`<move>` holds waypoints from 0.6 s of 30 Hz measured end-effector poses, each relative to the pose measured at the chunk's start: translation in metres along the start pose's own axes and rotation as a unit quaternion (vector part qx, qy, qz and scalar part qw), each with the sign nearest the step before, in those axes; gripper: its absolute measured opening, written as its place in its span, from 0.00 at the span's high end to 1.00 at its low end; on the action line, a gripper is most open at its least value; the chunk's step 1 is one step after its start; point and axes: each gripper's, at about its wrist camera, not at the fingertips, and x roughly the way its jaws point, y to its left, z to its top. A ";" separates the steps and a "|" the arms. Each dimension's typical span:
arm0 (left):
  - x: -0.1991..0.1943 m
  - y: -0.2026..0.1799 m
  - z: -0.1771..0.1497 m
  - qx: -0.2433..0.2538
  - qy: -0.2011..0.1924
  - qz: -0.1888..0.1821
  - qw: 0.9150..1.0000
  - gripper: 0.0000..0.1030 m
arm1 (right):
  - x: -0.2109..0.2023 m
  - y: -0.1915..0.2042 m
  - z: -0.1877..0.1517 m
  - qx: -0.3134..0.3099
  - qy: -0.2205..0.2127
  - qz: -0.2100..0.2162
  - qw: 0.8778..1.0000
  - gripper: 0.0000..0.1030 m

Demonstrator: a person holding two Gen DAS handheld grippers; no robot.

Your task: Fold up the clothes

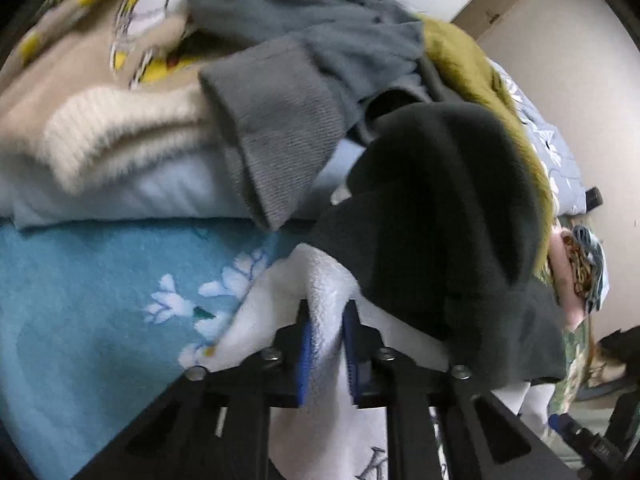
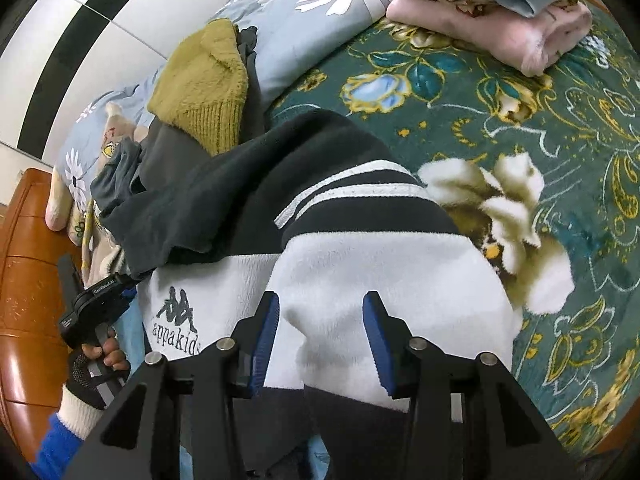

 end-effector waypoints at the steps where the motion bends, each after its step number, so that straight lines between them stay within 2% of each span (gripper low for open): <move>1: -0.007 -0.007 -0.004 0.013 -0.003 -0.005 1.000 0.90 | -0.001 -0.002 -0.001 0.003 -0.001 0.002 1.000 0.57; 3: -0.026 -0.025 -0.016 0.045 -0.010 -0.026 0.999 0.90 | -0.004 -0.006 -0.002 0.008 -0.004 0.007 1.000 0.57; 5: -0.050 -0.051 -0.034 0.097 -0.014 -0.049 0.994 0.90 | -0.008 -0.010 -0.004 0.013 -0.010 0.013 1.000 0.57; 10: -0.090 -0.120 -0.082 0.193 -0.002 -0.124 0.973 0.90 | -0.020 -0.017 -0.004 0.029 -0.029 0.031 0.999 0.57; 14: -0.070 -0.166 -0.110 0.226 0.045 -0.145 0.962 0.90 | -0.033 -0.016 -0.004 0.028 -0.047 0.051 0.997 0.57; 18: -0.046 -0.206 -0.134 0.248 0.092 -0.159 0.951 0.90 | -0.045 -0.021 -0.003 0.035 -0.064 0.049 0.996 0.57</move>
